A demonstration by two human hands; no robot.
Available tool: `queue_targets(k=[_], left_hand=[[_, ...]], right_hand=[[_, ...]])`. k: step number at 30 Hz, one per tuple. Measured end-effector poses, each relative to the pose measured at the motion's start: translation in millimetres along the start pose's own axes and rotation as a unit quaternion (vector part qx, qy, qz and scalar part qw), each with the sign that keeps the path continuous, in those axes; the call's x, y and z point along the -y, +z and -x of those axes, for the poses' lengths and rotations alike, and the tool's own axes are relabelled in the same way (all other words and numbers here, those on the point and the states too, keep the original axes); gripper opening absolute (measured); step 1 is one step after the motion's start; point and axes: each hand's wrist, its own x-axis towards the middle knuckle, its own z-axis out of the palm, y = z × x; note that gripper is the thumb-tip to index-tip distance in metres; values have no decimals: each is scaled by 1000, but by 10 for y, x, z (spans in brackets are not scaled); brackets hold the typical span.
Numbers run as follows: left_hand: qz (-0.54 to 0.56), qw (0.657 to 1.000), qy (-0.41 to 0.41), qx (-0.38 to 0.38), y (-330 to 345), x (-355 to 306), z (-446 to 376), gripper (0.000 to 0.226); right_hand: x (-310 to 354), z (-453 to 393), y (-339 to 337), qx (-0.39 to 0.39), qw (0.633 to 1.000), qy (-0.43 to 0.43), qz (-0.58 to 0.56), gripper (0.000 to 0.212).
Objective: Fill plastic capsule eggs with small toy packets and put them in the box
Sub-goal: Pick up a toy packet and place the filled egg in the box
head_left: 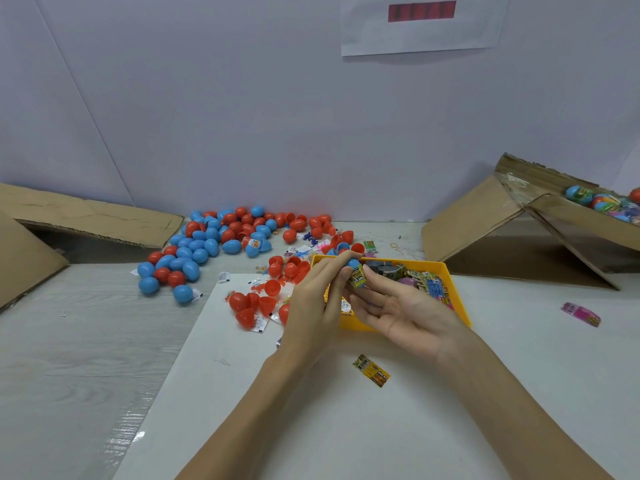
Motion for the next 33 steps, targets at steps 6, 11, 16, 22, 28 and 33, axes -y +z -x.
queue_targets(k=[6, 11, 16, 22, 28, 33], left_hand=[[-3, 1000, 29, -4, 40, 2, 19, 30], [-16, 999, 30, -22, 52, 33, 26, 29], [-2, 1000, 18, -20, 8, 28, -5, 28], [33, 999, 1, 18, -39, 6, -30, 31], [58, 998, -22, 12, -44, 39, -35, 31], [94, 993, -77, 5, -43, 13, -44, 26]], right_hand=[[-1, 4, 5, -11, 1000, -3, -1, 38], [2, 10, 9, -3, 1000, -5, 4, 29], [0, -4, 9, 23, 1000, 2, 12, 22], [14, -16, -27, 16, 999, -26, 40, 17], [-11, -55, -37, 0, 996, -72, 50, 35], [-38, -43, -48, -12, 976, -150, 160, 30]])
